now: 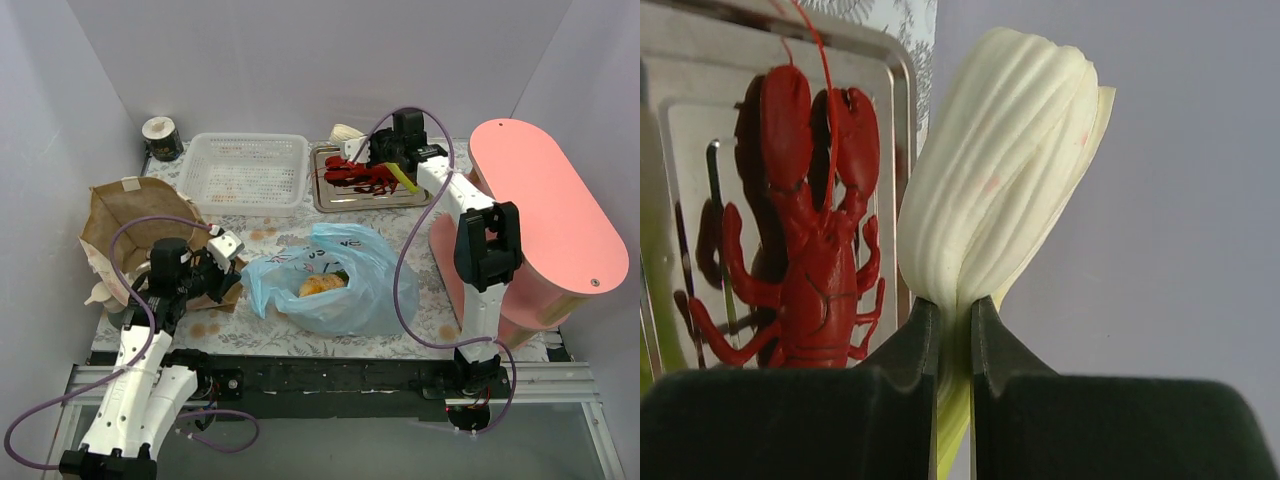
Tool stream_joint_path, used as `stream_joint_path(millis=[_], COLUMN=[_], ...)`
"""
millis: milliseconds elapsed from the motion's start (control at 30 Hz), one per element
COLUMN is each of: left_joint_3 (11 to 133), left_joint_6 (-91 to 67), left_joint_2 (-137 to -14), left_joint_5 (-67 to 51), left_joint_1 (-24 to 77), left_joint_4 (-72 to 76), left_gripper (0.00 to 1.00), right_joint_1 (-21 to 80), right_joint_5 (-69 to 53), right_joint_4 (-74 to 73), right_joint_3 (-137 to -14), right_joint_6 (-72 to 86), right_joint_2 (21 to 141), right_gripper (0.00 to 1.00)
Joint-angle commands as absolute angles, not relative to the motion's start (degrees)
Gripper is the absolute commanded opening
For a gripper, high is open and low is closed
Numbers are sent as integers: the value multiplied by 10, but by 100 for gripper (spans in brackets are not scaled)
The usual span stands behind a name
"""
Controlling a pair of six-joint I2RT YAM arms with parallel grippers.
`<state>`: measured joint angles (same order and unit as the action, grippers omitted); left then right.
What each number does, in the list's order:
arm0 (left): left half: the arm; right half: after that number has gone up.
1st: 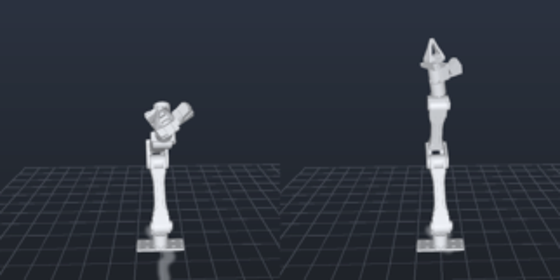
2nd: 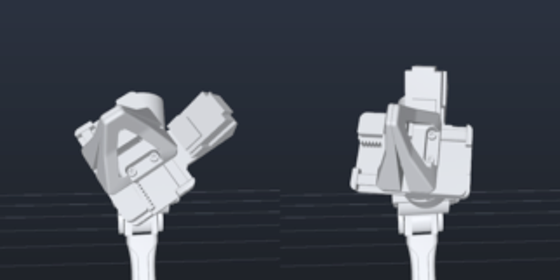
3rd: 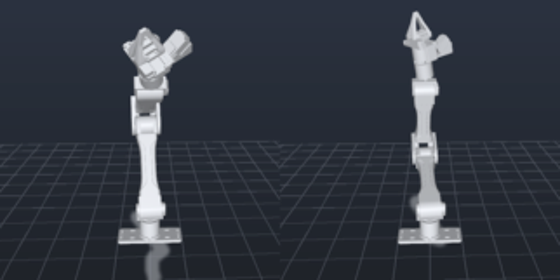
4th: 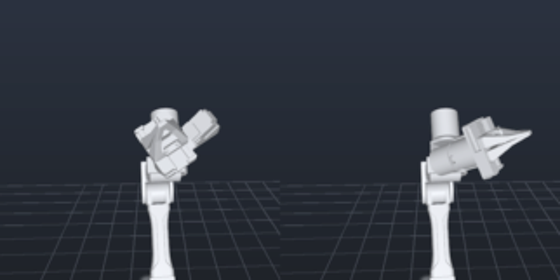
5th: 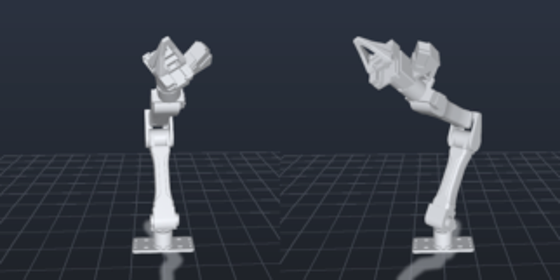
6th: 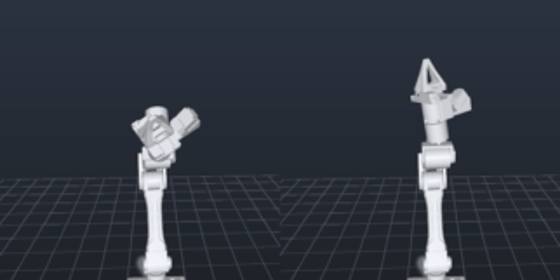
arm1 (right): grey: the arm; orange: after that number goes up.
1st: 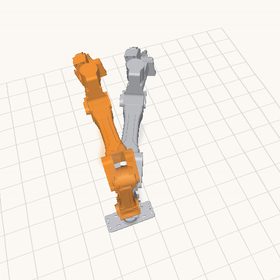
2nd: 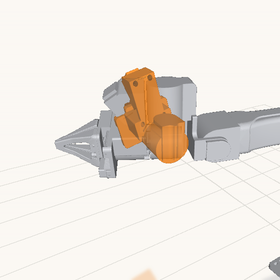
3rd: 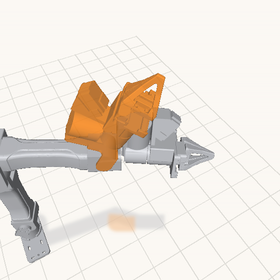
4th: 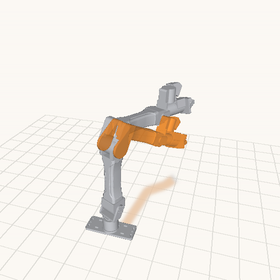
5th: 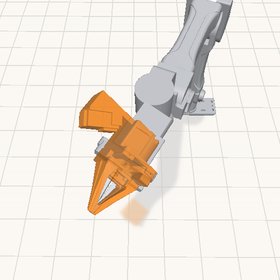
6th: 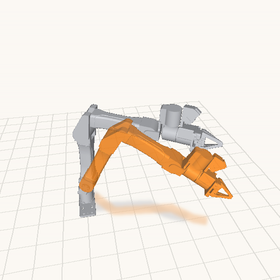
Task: Untie the knot of the grocery bags and take out the mixed food
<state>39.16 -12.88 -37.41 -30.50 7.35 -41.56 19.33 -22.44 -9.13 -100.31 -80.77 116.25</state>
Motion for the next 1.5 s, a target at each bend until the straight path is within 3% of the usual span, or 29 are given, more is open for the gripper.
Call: stream_joint_path(millis=[0,733,1000,1400,1467], left_joint_3=[417,463,467,459,457], left_joint_6=[-121,-120,-137,-149,-147], left_joint_2=[-387,-519,-531,-529,-529], left_joint_5=[-286,-273,-272,-276,-280], left_joint_1=[95,105,105,104,105], left_joint_4=[-437,-402,-396,-386,-383], left_gripper=[0,0,0,0,0], right_joint_1=[176,189,189,190,189], right_joint_5=[-233,-265,-270,-247,-246], right_joint_4=[-115,-243,-265,-231,-210], right_joint_3=[-997,-1077,-1171,-1132,-1086], right_joint_6=[-912,-1030,-1103,-1155,-1149], right_joint_2=[1176,1316,1375,1375,1356], right_gripper=[1,1,1,1,18])
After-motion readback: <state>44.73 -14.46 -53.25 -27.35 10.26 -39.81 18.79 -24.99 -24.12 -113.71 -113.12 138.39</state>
